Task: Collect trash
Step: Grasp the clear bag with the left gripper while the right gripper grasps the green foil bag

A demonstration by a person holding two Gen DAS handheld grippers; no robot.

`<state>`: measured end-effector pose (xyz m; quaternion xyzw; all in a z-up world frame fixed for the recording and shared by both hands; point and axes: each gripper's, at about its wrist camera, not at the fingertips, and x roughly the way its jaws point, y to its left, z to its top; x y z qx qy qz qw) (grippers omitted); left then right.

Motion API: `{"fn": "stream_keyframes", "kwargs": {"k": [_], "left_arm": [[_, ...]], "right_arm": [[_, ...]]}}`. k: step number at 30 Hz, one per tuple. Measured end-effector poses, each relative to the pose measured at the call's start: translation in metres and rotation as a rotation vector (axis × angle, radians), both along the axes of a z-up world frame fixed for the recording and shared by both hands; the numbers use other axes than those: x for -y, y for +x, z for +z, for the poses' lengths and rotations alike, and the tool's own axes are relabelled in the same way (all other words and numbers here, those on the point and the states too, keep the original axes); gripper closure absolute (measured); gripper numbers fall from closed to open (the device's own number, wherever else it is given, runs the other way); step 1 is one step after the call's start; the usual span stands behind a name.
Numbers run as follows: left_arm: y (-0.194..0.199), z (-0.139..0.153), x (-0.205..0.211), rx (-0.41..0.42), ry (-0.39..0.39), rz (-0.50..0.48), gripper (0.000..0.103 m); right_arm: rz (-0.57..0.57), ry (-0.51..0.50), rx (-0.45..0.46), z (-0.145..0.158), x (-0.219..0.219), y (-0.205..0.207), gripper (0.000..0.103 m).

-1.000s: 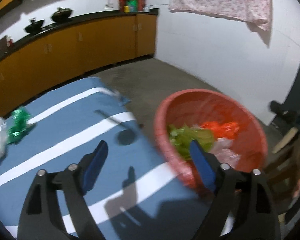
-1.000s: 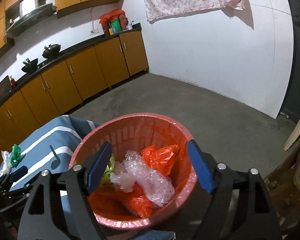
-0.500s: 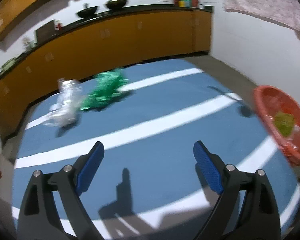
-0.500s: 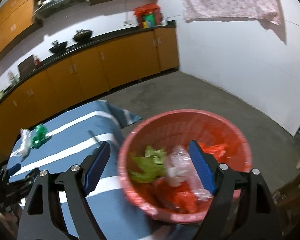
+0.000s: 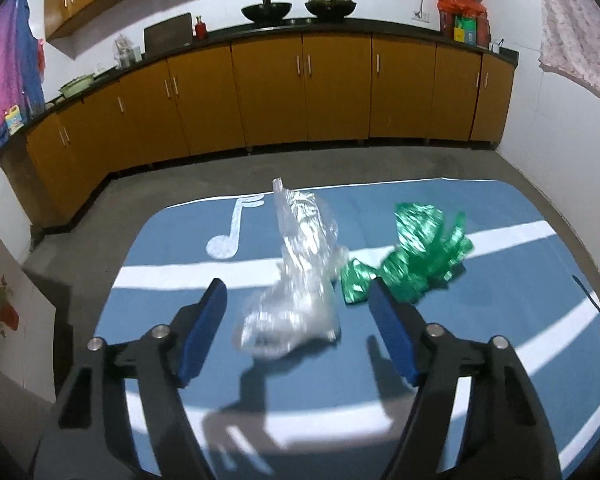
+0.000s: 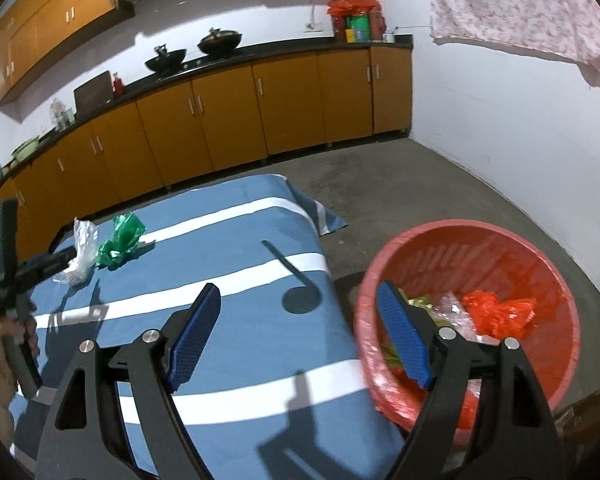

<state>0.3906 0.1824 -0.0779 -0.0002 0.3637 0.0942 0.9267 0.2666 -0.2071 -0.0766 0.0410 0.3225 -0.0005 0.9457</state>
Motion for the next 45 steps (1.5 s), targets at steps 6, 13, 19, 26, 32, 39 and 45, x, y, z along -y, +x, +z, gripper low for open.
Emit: {"fn": "stream_keyframes", "kwargs": {"k": [6, 13, 19, 26, 32, 39, 45], "left_arm": [[0.033, -0.017, -0.007, -0.067, 0.012, -0.021, 0.041], [0.05, -0.037, -0.019, -0.132, 0.004, -0.028, 0.075], [0.029, -0.035, -0.041, -0.096, -0.024, -0.007, 0.082], [-0.031, -0.024, -0.079, -0.063, -0.049, 0.07, 0.082], [-0.069, -0.015, -0.109, -0.029, -0.065, 0.147, 0.082], [-0.082, -0.008, -0.124, -0.015, -0.052, 0.173, 0.082], [-0.085, -0.003, -0.118, -0.016, -0.07, 0.151, 0.082]], "right_arm": [[0.033, 0.002, -0.017, -0.008, -0.019, 0.015, 0.023], [0.102, -0.001, -0.021, -0.011, -0.055, 0.029, 0.023], [0.191, 0.018, -0.024, -0.013, -0.102, 0.047, 0.027], [0.258, 0.073, -0.075, -0.028, -0.169, 0.098, 0.029], [0.24, 0.065, -0.101, -0.043, -0.216, 0.144, 0.029], [0.224, 0.084, -0.2, -0.065, -0.227, 0.174, 0.053], [0.27, 0.025, -0.196, -0.058, -0.217, 0.151, 0.096]]}}
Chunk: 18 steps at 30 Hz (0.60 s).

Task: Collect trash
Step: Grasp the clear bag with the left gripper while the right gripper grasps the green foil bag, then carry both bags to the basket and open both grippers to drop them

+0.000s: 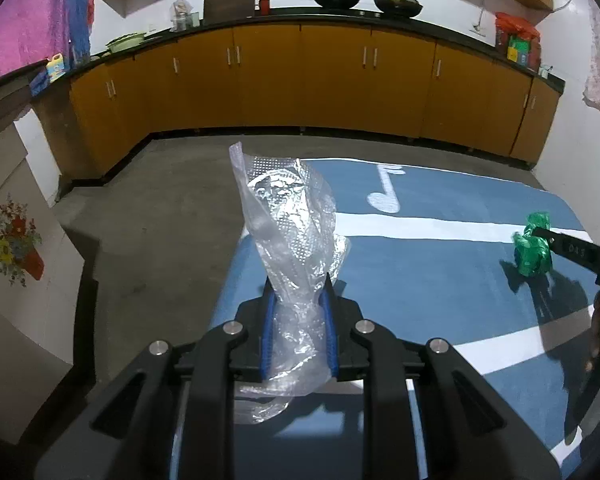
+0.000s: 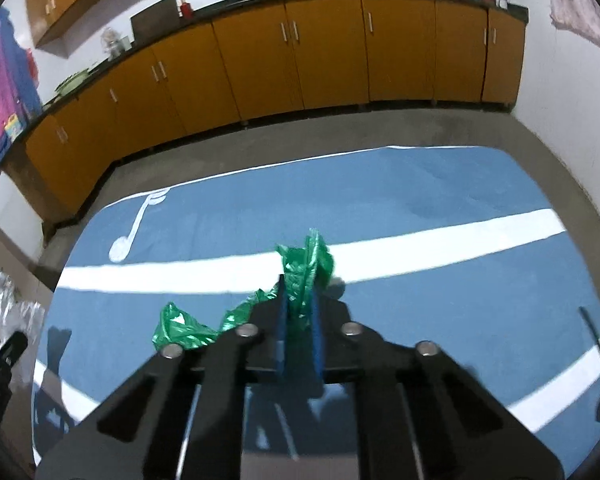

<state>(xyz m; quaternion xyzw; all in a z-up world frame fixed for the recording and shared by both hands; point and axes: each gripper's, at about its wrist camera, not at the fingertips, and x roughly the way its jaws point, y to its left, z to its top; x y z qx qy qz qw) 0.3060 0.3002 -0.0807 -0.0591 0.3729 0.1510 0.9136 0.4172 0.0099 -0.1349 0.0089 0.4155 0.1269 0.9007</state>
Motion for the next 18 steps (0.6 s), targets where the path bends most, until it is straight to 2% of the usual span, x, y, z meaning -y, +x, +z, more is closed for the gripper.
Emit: {"fn": "stream_keyframes", "kwargs": {"k": [5, 18], "left_arm": [[-0.006, 0.008, 0.019, 0.014, -0.012, -0.045, 0.082], [-0.038, 0.058, 0.107, 0.084, -0.002, -0.212, 0.082]], "right_arm": [[-0.017, -0.027, 0.044, 0.019, 0.035, -0.035, 0.097], [-0.126, -0.084, 0.169, 0.078, 0.138, -0.14, 0.097]]}}
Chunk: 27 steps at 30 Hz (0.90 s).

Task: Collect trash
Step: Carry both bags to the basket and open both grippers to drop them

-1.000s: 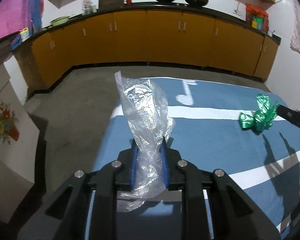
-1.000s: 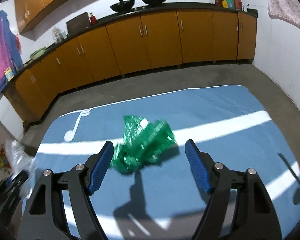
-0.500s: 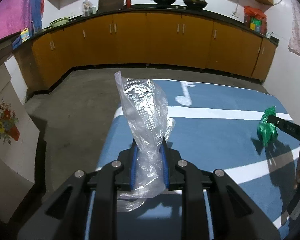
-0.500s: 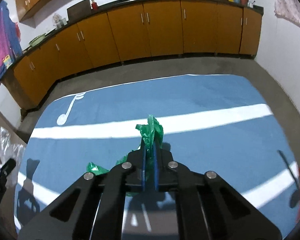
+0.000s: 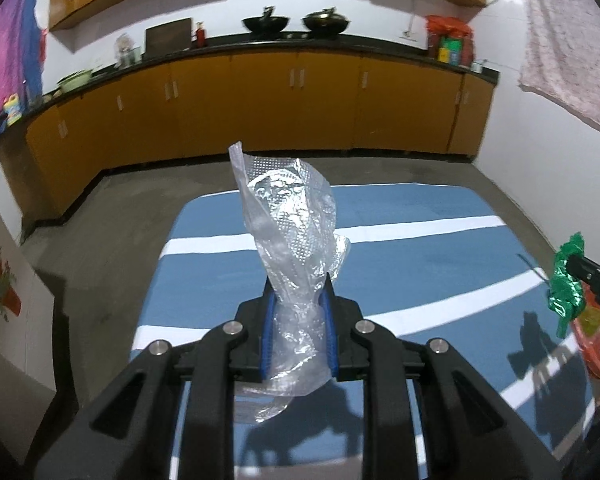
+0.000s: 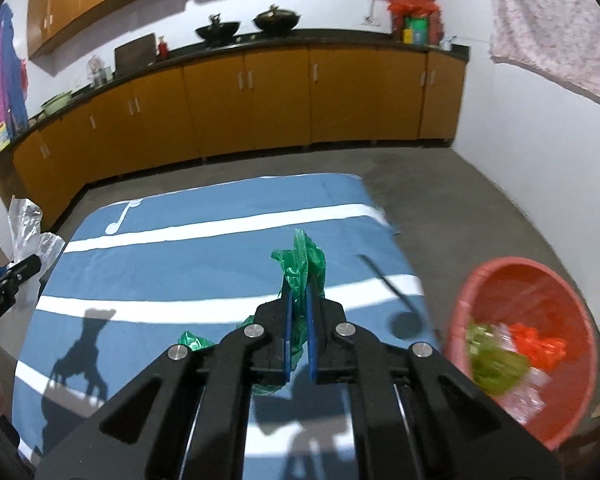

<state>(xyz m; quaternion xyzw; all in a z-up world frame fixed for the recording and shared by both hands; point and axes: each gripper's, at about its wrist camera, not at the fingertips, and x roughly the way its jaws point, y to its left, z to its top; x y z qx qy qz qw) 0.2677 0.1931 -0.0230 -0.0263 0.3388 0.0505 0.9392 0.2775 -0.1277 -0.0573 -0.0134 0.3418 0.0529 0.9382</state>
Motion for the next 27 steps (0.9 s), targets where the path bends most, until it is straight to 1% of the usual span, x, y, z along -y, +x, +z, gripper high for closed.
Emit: {"fn": "stream_keyframes", "kwargs": {"k": [4, 13, 19, 27], "left_arm": [[-0.011, 0.014, 0.027, 0.015, -0.007, -0.049, 0.082], [-0.029, 0.028, 0.087, 0.025, -0.017, -0.159, 0.082], [-0.034, 0.032, 0.131, 0.017, -0.023, -0.231, 0.082], [-0.037, 0.028, 0.188, 0.005, -0.016, -0.328, 0.082]], "right_arm": [[-0.046, 0.003, 0.017, 0.012, 0.026, -0.025, 0.097], [-0.137, -0.01, 0.051, 0.024, 0.077, -0.062, 0.097], [-0.202, 0.015, 0.065, 0.029, 0.113, -0.084, 0.097], [-0.3, 0.031, 0.074, 0.026, 0.16, -0.1, 0.097]]}}
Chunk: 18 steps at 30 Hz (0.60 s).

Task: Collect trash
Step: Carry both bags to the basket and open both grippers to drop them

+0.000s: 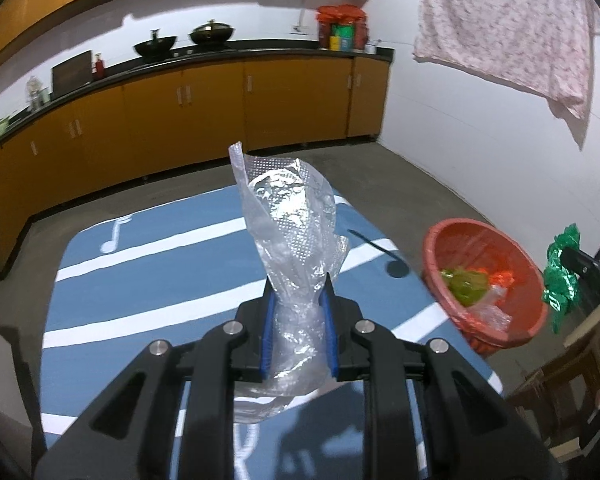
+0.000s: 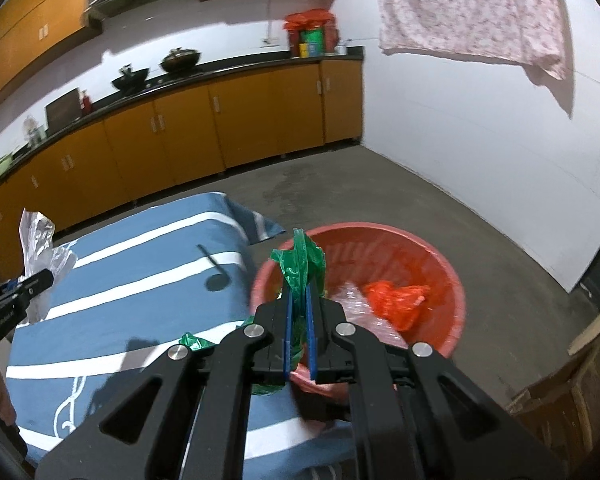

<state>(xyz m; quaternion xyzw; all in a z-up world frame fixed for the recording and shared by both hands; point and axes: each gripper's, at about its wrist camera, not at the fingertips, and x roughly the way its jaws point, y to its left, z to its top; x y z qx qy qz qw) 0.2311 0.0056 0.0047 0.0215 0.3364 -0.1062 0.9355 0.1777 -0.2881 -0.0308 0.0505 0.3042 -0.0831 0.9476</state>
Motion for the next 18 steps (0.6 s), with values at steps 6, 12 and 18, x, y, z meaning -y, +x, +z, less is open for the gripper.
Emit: {"fn": "stream_keyframes", "kwargs": {"k": [6, 12, 18], "left_arm": [[-0.001, -0.004, 0.039, -0.01, -0.006, -0.07, 0.082], [0.0, -0.011, 0.072, -0.026, -0.011, -0.128, 0.082], [0.002, -0.017, 0.095, -0.036, -0.007, -0.164, 0.082]], "right_arm": [[-0.076, 0.012, 0.002, -0.003, 0.028, -0.004, 0.097], [-0.115, 0.008, 0.011, -0.005, 0.045, -0.007, 0.097], [-0.142, 0.012, 0.009, -0.008, 0.057, -0.006, 0.097]]}}
